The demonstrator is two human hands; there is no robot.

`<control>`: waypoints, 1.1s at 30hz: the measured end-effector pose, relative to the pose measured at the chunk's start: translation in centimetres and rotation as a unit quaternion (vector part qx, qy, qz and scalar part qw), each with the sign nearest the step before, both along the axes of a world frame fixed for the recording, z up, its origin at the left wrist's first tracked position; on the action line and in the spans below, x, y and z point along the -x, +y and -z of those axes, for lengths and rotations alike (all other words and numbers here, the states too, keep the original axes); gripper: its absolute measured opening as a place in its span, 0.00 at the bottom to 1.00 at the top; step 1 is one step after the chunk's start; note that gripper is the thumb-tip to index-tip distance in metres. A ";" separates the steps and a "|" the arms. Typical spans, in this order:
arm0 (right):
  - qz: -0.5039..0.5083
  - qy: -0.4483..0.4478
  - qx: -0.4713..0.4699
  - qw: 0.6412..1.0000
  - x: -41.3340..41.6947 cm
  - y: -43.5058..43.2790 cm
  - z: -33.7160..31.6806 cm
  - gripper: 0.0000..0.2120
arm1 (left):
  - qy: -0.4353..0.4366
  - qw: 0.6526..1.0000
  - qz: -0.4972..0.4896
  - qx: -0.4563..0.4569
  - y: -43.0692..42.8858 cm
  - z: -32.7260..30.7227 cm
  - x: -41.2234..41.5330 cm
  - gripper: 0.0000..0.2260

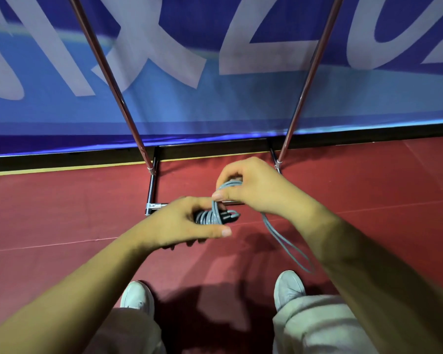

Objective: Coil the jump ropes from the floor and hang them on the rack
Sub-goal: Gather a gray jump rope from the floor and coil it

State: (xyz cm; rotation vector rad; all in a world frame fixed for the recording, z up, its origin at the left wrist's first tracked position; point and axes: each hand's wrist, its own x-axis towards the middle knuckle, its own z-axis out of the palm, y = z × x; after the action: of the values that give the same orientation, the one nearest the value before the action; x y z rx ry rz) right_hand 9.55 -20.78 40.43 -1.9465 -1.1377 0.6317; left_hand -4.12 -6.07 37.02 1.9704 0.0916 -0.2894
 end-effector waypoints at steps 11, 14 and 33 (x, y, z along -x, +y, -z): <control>0.024 -0.031 0.047 0.998 0.1 0.6 1.0 0.11 | -0.066 0.905 -0.194 0.372 0.3 -1.7 -0.9 0.17; 0.023 -0.050 0.070 0.996 -0.2 0.3 1.2 0.12 | -0.022 0.881 -0.147 0.449 0.9 -1.6 -0.8 0.15; -0.046 -0.124 0.112 0.985 0.9 0.7 1.5 0.07 | 0.062 0.952 -0.223 -0.202 2.3 2.1 -1.0 0.24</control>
State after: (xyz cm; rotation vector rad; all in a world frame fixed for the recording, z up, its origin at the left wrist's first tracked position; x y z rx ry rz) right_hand 8.64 -20.12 38.98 -2.2228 -1.3650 0.5983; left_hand -3.11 -3.75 34.90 2.2613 0.7173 -0.0975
